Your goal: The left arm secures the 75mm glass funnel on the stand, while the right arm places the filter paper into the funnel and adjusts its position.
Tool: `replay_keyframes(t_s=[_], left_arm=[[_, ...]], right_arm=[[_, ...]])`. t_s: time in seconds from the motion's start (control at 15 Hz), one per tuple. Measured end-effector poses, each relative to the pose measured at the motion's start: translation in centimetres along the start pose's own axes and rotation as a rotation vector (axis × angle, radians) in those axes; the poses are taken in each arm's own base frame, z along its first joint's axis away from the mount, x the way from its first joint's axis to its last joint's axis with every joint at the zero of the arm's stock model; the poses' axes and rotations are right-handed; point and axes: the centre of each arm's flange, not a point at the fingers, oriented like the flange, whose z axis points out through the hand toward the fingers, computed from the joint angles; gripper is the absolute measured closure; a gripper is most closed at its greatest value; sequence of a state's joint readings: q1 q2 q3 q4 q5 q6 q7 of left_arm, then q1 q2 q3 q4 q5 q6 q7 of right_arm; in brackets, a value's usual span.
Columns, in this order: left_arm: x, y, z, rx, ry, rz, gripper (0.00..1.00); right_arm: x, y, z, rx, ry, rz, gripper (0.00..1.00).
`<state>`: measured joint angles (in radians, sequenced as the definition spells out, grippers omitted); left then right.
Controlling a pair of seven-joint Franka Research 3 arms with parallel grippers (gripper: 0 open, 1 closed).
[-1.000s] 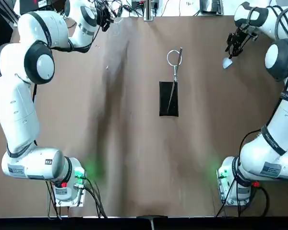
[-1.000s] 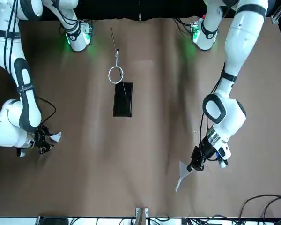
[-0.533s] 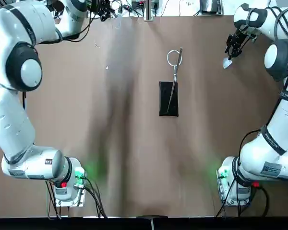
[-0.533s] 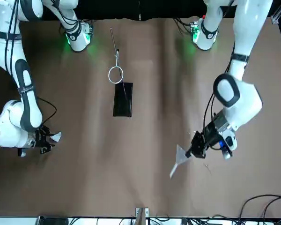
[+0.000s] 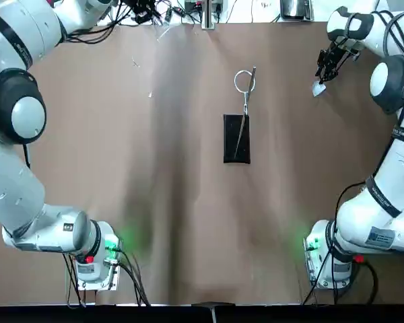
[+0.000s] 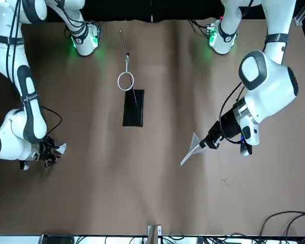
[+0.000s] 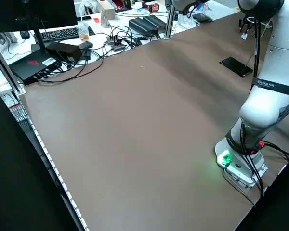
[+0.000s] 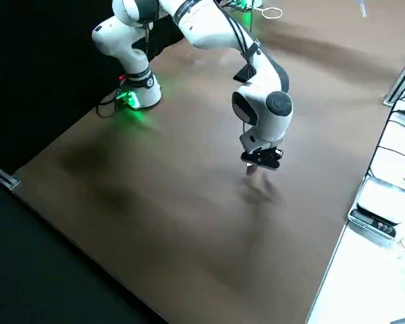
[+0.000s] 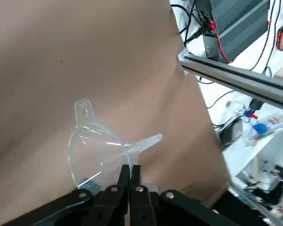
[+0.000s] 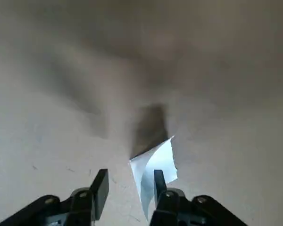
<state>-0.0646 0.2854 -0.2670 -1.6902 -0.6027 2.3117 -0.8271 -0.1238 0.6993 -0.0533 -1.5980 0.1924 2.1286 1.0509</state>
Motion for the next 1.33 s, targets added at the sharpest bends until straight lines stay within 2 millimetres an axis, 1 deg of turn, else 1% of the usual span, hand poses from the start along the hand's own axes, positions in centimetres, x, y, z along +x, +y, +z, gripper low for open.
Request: replay_keyframes(t_s=[0.13,0.2,0.27,0.33,0.47,0.53,0.6,0.67,0.8,0.87,0.93,1.0,1.13,1.27,1.33], left_arm=[[-0.2,0.1,-0.1,0.021,0.012,0.094,0.97],[-0.3,0.1,0.0,0.025,0.009,0.143,0.97],[-0.7,0.1,0.2,0.036,-0.006,0.183,0.97],[-1.2,-0.1,0.6,0.062,-0.036,0.211,0.97],[-2.6,-0.7,1.5,0.131,-0.117,0.261,0.97],[-3.0,-1.0,1.8,0.156,-0.148,0.283,0.97],[-3.2,-1.3,1.9,0.174,-0.169,0.3,0.97],[-3.4,-1.5,2.0,0.192,-0.191,0.314,0.97],[-3.8,-2.3,2.3,0.263,-0.213,0.356,0.97],[-3.9,-2.6,2.4,0.305,-0.21,0.379,0.97],[-4.0,-2.8,2.4,0.331,-0.208,0.394,0.97],[-4.1,-2.9,2.4,0.346,-0.209,0.406,0.97],[-4.3,-3.3,2.3,0.373,-0.229,0.424,0.97],[-4.6,-3.5,2.3,0.402,-0.236,0.439,0.97],[-4.7,-3.5,2.3,0.404,-0.238,0.443,0.97]], right_arm=[[0.0,0.0,0.3,-0.001,0.001,0.002,0.54],[0.0,-0.1,0.5,-0.001,0.001,0.003,0.57],[0.0,-0.1,0.6,-0.001,0.001,0.004,0.57],[0.1,-0.1,0.6,-0.001,0.001,0.005,0.61],[0.1,-0.1,0.7,-0.002,0.001,0.005,0.63],[0.1,-0.1,0.7,-0.002,0.001,0.005,0.63],[0.1,-0.1,0.7,-0.001,0.001,0.006,0.68],[0.1,-0.1,0.7,-0.002,0.001,0.006,0.7],[0.1,-0.1,0.7,-0.002,0.001,0.007,0.71],[0.1,-0.1,0.7,-0.002,0.001,0.008,0.75],[0.1,-0.1,0.7,-0.002,0.001,0.008,0.76],[0.1,-0.1,0.7,-0.002,0.001,0.009,0.83],[0.1,-0.1,0.7,-0.002,0.001,0.015,0.86],[0.1,-0.1,0.7,-0.002,0.001,0.02,0.92],[0.1,-0.1,0.7,-0.003,0.001,0.021,0.92]])
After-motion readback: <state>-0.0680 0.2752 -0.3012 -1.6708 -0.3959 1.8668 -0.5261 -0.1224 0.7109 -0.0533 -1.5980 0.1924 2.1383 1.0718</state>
